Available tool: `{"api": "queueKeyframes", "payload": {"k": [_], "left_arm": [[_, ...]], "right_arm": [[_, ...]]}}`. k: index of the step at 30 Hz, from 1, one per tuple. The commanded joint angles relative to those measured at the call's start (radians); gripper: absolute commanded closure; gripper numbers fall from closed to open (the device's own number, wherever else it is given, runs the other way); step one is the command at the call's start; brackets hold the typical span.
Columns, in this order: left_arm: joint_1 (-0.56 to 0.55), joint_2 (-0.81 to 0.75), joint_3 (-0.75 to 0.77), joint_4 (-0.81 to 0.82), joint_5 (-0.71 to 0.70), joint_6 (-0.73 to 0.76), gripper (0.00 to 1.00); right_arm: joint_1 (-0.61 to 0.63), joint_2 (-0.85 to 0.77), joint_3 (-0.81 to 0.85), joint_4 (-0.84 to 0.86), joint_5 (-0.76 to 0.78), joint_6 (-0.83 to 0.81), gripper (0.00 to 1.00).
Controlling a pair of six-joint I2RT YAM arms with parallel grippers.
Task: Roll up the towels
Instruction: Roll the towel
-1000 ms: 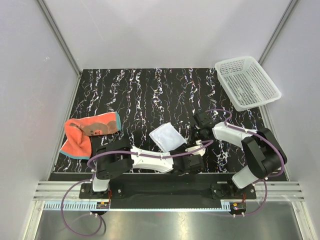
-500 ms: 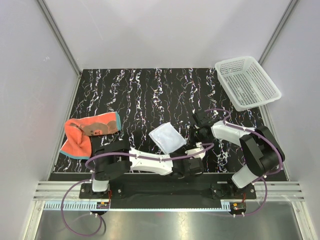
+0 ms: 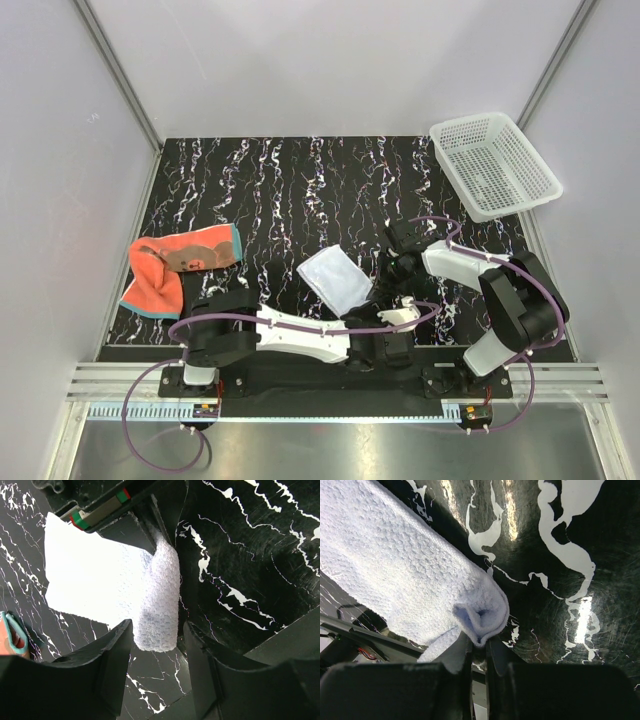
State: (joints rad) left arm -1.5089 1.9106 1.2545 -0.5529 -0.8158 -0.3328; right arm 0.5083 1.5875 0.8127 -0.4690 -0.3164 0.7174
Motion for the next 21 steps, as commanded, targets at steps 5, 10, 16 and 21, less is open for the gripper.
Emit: {"api": "queueKeyframes", "payload": {"k": [5, 10, 16, 21], "left_arm": [[-0.001, -0.004, -0.032, 0.056, 0.01, -0.034, 0.53], [0.012, 0.019, -0.056, 0.068, 0.05, -0.054, 0.54], [0.047, 0.022, -0.107, 0.114, 0.124, -0.049, 0.55], [0.065, 0.027, -0.124, 0.157, 0.175, -0.022, 0.68]], "right_arm": [[0.009, 0.009, 0.04, -0.026, -0.003, -0.021, 0.97], [0.009, 0.014, 0.037, -0.023, -0.006, -0.019, 0.97], [0.009, 0.014, 0.04, -0.031, -0.003, -0.022, 0.97], [0.009, 0.02, 0.045, -0.031, -0.006, -0.019, 0.97]]}}
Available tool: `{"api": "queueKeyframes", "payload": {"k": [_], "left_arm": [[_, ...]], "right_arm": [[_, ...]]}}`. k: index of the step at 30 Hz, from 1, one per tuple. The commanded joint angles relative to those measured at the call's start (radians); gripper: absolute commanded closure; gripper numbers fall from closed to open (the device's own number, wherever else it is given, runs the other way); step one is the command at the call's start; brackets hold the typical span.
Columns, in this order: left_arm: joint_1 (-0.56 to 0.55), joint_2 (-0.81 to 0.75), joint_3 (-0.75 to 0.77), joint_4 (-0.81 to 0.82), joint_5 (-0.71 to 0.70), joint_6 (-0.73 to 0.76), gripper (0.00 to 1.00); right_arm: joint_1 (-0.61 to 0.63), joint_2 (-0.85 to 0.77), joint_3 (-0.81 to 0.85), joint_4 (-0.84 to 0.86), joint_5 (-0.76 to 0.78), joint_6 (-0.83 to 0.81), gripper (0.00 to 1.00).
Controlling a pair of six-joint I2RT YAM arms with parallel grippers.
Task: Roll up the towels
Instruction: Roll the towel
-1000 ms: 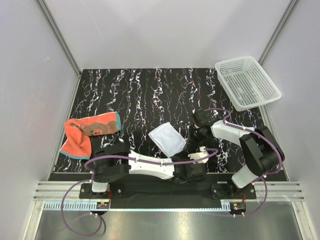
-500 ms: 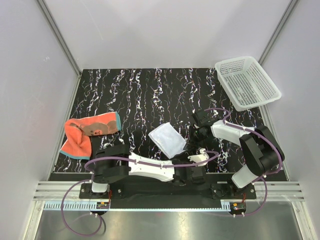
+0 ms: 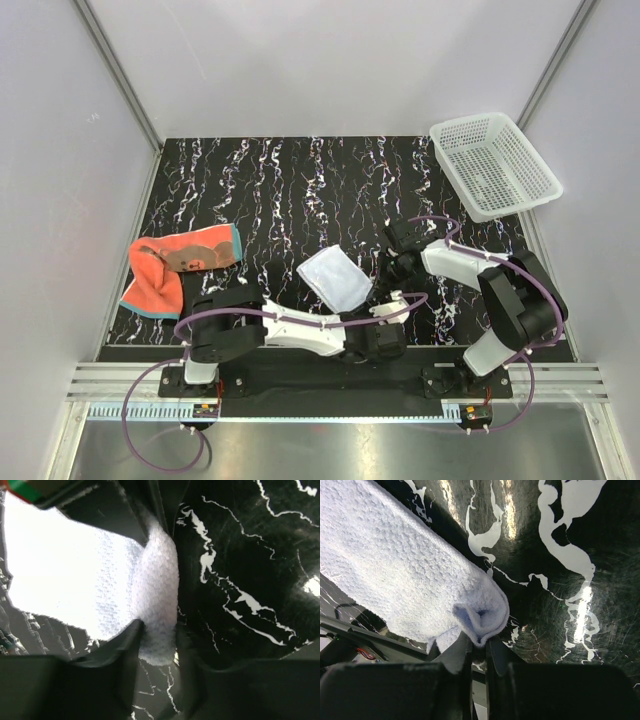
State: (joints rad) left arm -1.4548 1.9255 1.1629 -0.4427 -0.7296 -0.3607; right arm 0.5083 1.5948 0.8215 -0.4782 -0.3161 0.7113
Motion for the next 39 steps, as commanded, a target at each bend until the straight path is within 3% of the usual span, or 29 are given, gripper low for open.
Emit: {"api": "queueKeyframes", "payload": {"k": [1, 4, 9, 12, 13, 17, 21, 28, 32, 39], "left_arm": [[0.013, 0.016, -0.035, 0.055, 0.104, 0.014, 0.72], [0.022, 0.013, -0.046, 0.071, 0.128, 0.026, 0.87], [0.057, -0.019, -0.069, 0.107, 0.214, 0.051, 0.92], [0.111, -0.063, -0.095, 0.131, 0.326, 0.051, 0.94], [0.125, -0.085, -0.103, 0.137, 0.402, 0.048, 0.94], [0.206, -0.112, -0.115, 0.137, 0.585, 0.034, 0.94], [0.257, -0.128, -0.124, 0.137, 0.683, 0.02, 0.94], [0.339, -0.146, -0.126, 0.154, 0.838, -0.02, 0.95], [0.395, -0.163, -0.138, 0.205, 0.975, -0.076, 0.95], [0.586, -0.189, -0.215, 0.392, 1.272, -0.277, 0.91]], "right_arm": [[0.01, 0.014, 0.038, -0.022, -0.008, -0.013, 0.97], [0.009, 0.016, 0.045, -0.029, -0.009, -0.016, 0.97], [0.007, 0.016, 0.056, -0.062, 0.025, -0.029, 0.96], [0.006, 0.014, 0.054, -0.083, 0.057, -0.03, 0.9], [0.006, 0.011, 0.054, -0.088, 0.06, -0.032, 0.77], [-0.025, -0.019, 0.086, -0.143, 0.115, -0.053, 0.48], [-0.077, -0.053, 0.145, -0.21, 0.175, -0.087, 0.36], [-0.232, -0.137, 0.26, -0.339, 0.262, -0.142, 0.3], [-0.258, -0.231, 0.289, -0.313, 0.25, -0.148, 0.3], [-0.258, -0.43, 0.059, -0.05, -0.124, -0.093, 0.33]]}}
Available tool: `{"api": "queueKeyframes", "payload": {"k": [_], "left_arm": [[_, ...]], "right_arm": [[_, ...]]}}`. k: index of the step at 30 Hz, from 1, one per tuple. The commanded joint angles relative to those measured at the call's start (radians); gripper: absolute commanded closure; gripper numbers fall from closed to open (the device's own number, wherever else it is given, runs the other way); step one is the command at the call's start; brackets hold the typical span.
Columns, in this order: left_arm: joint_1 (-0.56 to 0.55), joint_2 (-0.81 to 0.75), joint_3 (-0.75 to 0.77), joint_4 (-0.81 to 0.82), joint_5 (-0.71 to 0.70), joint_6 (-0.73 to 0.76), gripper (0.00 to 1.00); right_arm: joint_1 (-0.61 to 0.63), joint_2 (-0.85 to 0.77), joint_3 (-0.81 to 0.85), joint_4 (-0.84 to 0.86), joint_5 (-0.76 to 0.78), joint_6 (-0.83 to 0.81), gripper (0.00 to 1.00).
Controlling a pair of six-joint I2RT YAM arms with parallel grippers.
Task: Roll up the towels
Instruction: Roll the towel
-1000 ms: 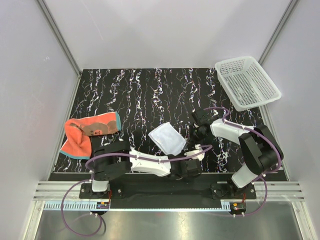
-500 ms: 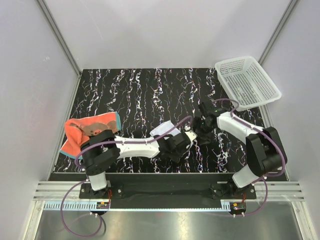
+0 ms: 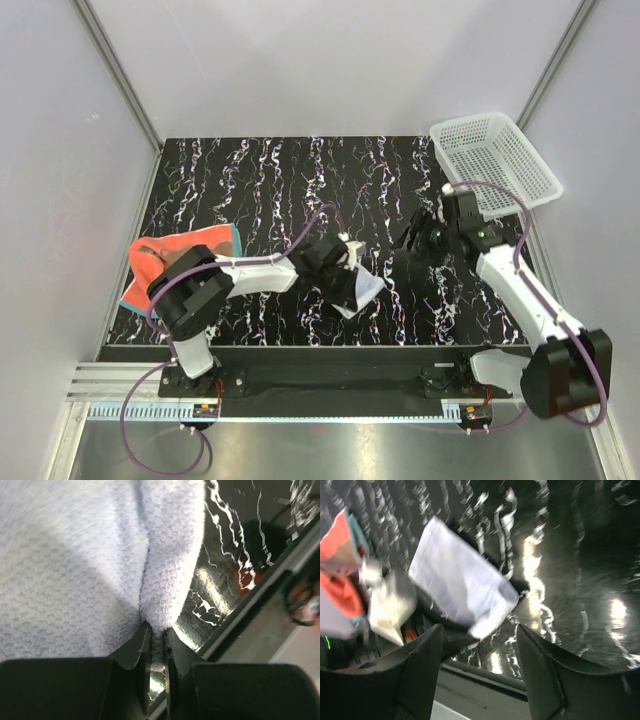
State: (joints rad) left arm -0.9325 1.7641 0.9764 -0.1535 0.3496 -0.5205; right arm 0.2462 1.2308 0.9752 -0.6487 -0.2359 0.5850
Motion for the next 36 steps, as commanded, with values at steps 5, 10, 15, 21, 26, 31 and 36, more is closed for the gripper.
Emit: {"api": "queueKeyframes", "payload": {"k": [5, 10, 15, 21, 26, 31, 36], "left_arm": [[0.176, 0.029, -0.071, 0.263, 0.354, -0.237, 0.9], [0.239, 0.115, -0.09, 0.374, 0.446, -0.349, 0.89], [0.264, 0.169, -0.104, 0.469, 0.494, -0.423, 0.89], [0.284, 0.187, -0.142, 0.536, 0.496, -0.49, 0.89], [0.297, 0.198, -0.154, 0.563, 0.505, -0.526, 0.89], [0.31, 0.213, -0.159, 0.585, 0.52, -0.543, 0.89], [0.32, 0.218, -0.166, 0.592, 0.531, -0.544, 0.89]], "right_arm": [[0.007, -0.128, -0.304, 0.319, -0.318, 0.119, 0.36], [0.005, -0.134, -0.472, 0.542, -0.396, 0.223, 0.41], [0.011, -0.061, -0.538, 0.71, -0.41, 0.28, 0.44], [0.034, 0.064, -0.54, 0.8, -0.378, 0.283, 0.45], [0.062, 0.156, -0.529, 0.868, -0.35, 0.285, 0.47], [0.099, 0.268, -0.504, 0.941, -0.321, 0.291, 0.47], [0.137, 0.366, -0.481, 1.0, -0.306, 0.306, 0.48]]}}
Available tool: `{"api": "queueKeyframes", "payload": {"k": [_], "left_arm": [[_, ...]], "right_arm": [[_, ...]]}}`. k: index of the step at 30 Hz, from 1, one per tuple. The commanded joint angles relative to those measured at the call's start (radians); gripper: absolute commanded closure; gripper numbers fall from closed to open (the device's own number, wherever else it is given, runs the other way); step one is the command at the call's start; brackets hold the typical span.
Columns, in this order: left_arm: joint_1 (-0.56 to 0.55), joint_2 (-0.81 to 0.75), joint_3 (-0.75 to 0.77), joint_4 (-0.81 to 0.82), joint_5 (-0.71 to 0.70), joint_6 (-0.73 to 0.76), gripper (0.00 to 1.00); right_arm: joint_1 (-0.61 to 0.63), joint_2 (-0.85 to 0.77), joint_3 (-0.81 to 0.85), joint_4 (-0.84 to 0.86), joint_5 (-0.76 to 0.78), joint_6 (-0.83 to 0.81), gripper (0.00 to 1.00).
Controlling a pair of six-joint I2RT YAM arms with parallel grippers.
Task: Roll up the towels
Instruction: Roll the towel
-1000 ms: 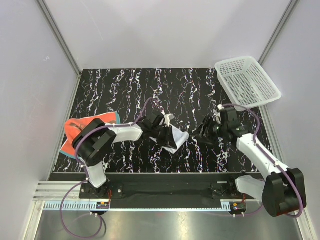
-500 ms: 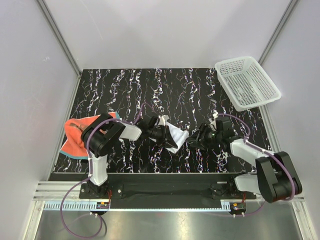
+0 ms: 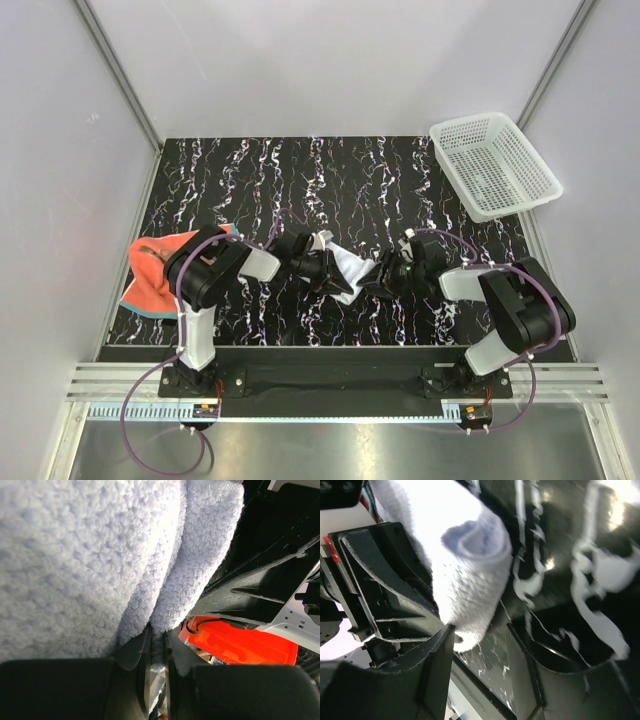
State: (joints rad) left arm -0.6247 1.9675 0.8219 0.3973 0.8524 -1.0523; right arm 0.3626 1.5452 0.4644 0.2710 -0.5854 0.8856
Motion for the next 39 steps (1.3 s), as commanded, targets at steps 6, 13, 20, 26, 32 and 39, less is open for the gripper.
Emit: {"api": "queueKeyframes", "payload": {"k": [6, 13, 20, 26, 32, 39], "left_arm": [[0.014, 0.037, -0.018, 0.052, 0.05, -0.011, 0.89], [0.016, 0.041, -0.027, 0.078, 0.063, -0.023, 0.88], [0.017, -0.025, 0.014, -0.147, -0.018, 0.107, 0.73], [0.002, -0.156, 0.118, -0.518, -0.234, 0.348, 0.55], [-0.062, -0.316, 0.193, -0.71, -0.533, 0.5, 0.53], [-0.37, -0.407, 0.263, -0.778, -1.074, 0.652, 0.52]], "right_arm": [[0.061, 0.13, 0.052, 0.135, 0.055, 0.024, 0.49], [0.075, 0.171, 0.051, 0.166, 0.068, 0.035, 0.77], [0.079, 0.141, 0.08, 0.033, 0.102, -0.005, 0.91], [0.096, 0.052, 0.209, -0.361, 0.22, -0.121, 0.92], [0.114, 0.035, 0.335, -0.637, 0.298, -0.177, 0.93], [0.137, 0.082, 0.405, -0.731, 0.305, -0.178, 0.93]]}}
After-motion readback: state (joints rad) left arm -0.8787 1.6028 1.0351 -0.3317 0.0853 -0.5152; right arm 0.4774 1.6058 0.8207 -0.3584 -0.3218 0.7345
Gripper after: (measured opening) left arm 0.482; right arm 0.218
